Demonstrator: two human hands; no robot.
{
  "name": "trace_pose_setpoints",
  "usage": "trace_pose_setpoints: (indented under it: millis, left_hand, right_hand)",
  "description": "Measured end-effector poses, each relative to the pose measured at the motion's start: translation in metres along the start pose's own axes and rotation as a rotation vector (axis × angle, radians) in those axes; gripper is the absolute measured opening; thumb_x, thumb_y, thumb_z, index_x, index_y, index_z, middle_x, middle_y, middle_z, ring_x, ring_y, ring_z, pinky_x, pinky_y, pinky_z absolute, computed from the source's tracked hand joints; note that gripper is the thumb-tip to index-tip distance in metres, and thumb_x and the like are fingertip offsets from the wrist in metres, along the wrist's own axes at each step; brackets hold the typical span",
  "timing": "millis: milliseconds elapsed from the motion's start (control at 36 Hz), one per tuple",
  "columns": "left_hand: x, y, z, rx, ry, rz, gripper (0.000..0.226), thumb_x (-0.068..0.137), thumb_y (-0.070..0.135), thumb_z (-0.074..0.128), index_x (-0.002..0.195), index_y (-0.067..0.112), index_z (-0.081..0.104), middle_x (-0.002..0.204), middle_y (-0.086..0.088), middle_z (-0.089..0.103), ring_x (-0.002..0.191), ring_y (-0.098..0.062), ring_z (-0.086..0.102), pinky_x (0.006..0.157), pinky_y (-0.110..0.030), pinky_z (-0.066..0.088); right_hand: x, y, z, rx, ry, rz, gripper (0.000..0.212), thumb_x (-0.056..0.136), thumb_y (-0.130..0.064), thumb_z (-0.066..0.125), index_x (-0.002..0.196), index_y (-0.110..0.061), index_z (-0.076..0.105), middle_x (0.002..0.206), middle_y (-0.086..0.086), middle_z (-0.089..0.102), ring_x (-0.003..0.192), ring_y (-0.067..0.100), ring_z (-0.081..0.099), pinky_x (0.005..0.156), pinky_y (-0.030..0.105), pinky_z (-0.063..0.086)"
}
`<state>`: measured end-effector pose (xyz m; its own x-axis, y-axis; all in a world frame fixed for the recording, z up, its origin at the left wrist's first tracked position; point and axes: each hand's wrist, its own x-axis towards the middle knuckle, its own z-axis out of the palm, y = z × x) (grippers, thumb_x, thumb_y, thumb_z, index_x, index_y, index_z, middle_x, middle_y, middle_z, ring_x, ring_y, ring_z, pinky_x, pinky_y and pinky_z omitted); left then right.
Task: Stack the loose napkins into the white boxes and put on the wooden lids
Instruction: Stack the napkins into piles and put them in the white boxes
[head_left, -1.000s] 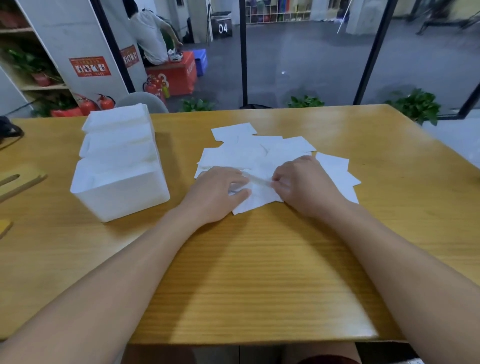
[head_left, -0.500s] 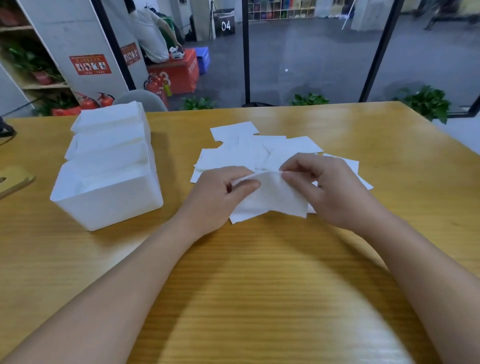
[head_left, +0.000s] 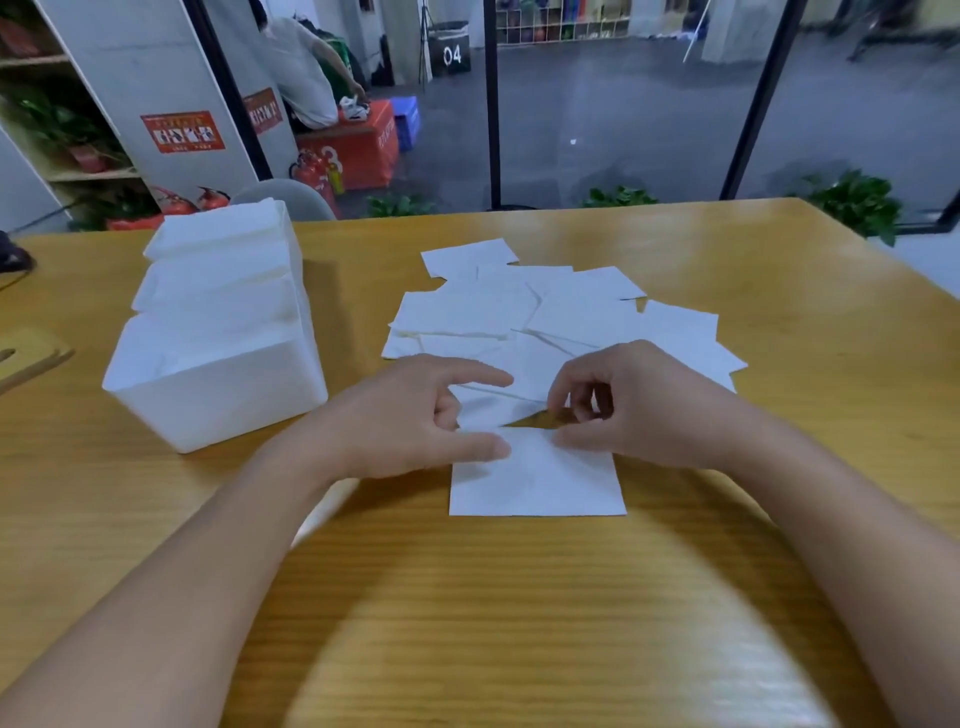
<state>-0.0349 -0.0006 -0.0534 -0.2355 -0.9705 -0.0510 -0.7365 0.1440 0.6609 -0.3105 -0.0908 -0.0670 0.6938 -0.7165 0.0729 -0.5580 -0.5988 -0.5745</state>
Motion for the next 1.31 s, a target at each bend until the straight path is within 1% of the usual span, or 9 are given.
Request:
trace_pose_setpoints:
  millis: [83,139,194,361,583,806,1056,1194,1306]
  left_hand:
    - [0.006,-0.009,-0.002,-0.035,0.188,0.010,0.035,0.090,0.063,0.080,0.120,0.045,0.076,0.057,0.000,0.045,0.056,-0.012,0.045,0.064,-0.032,0.041]
    - [0.011,-0.013,0.001,-0.056,0.326,0.034,0.021,0.094,0.054,0.080,0.111,0.041,0.080,0.066,-0.002,0.060,0.062,-0.012,0.054,0.070,-0.035,0.048]
    - [0.015,-0.018,0.008,-0.006,0.393,0.047,0.012,0.096,0.042,0.082,0.108,0.040,0.081,0.079,0.009,0.069,0.072,-0.007,0.061,0.073,-0.028,0.050]
    - [0.020,-0.023,0.019,0.055,0.363,0.066,0.011,0.098,0.035,0.081,0.108,0.040,0.080,0.103,0.021,0.069,0.087,0.005,0.061,0.077,-0.015,0.044]
    - [0.021,-0.025,0.020,0.031,0.327,0.015,0.013,0.100,0.039,0.078,0.112,0.042,0.080,0.107,0.021,0.068,0.090,0.008,0.060,0.076,-0.006,0.042]
    - [0.025,-0.028,0.023,0.040,0.304,0.038,0.011,0.101,0.040,0.076,0.110,0.045,0.079,0.109,0.020,0.069,0.102,-0.002,0.065,0.085,-0.020,0.049]
    - [0.026,-0.029,0.024,0.033,0.323,0.041,0.012,0.100,0.038,0.078,0.112,0.042,0.080,0.109,0.020,0.069,0.103,-0.002,0.065,0.084,-0.016,0.049]
    - [0.027,-0.027,0.025,0.071,0.358,0.050,0.023,0.098,0.037,0.080,0.121,0.040,0.077,0.113,0.024,0.064,0.101,0.009,0.058,0.083,-0.015,0.044]
    - [0.029,-0.027,0.023,0.113,0.401,0.063,0.040,0.093,0.041,0.084,0.130,0.045,0.071,0.129,0.025,0.057,0.125,0.001,0.050,0.098,-0.024,0.046]
  right_hand:
    - [0.002,0.002,-0.002,-0.027,0.178,-0.022,0.021,0.082,-0.040,0.091,0.096,-0.037,0.076,0.087,-0.012,0.069,0.076,0.003,0.056,0.065,0.017,0.043]
    - [0.005,0.004,-0.002,-0.048,0.232,-0.028,0.018,0.083,-0.040,0.091,0.096,-0.036,0.078,0.091,-0.013,0.068,0.078,0.002,0.055,0.066,0.016,0.040]
    - [0.007,0.005,0.002,-0.080,0.212,-0.019,0.018,0.083,-0.041,0.091,0.096,-0.036,0.078,0.097,-0.016,0.067,0.083,0.002,0.057,0.067,0.017,0.042]
    - [0.009,0.007,0.010,-0.133,0.185,-0.032,0.007,0.090,-0.036,0.085,0.091,-0.035,0.077,0.098,-0.015,0.067,0.084,0.005,0.061,0.072,0.028,0.050]
    - [0.012,0.008,0.012,-0.179,0.181,-0.024,0.014,0.097,-0.025,0.076,0.087,-0.034,0.075,0.094,-0.016,0.065,0.085,0.000,0.058,0.065,0.016,0.040]
    - [0.011,0.008,0.016,-0.189,0.193,-0.055,0.012,0.094,-0.033,0.078,0.085,-0.034,0.070,0.093,-0.016,0.063,0.084,0.002,0.060,0.068,0.023,0.046]
    - [0.012,0.005,0.015,-0.237,0.129,-0.068,0.012,0.103,-0.025,0.068,0.092,-0.028,0.067,0.094,-0.012,0.060,0.090,-0.002,0.054,0.071,0.016,0.039]
    - [0.011,0.002,0.013,-0.217,0.134,-0.063,0.015,0.109,-0.025,0.057,0.095,-0.029,0.060,0.096,-0.015,0.056,0.096,-0.002,0.050,0.078,0.013,0.038]
    - [0.007,-0.003,0.005,-0.175,0.160,-0.076,0.013,0.111,-0.028,0.052,0.100,-0.031,0.057,0.100,-0.018,0.057,0.099,-0.004,0.051,0.077,0.014,0.039]
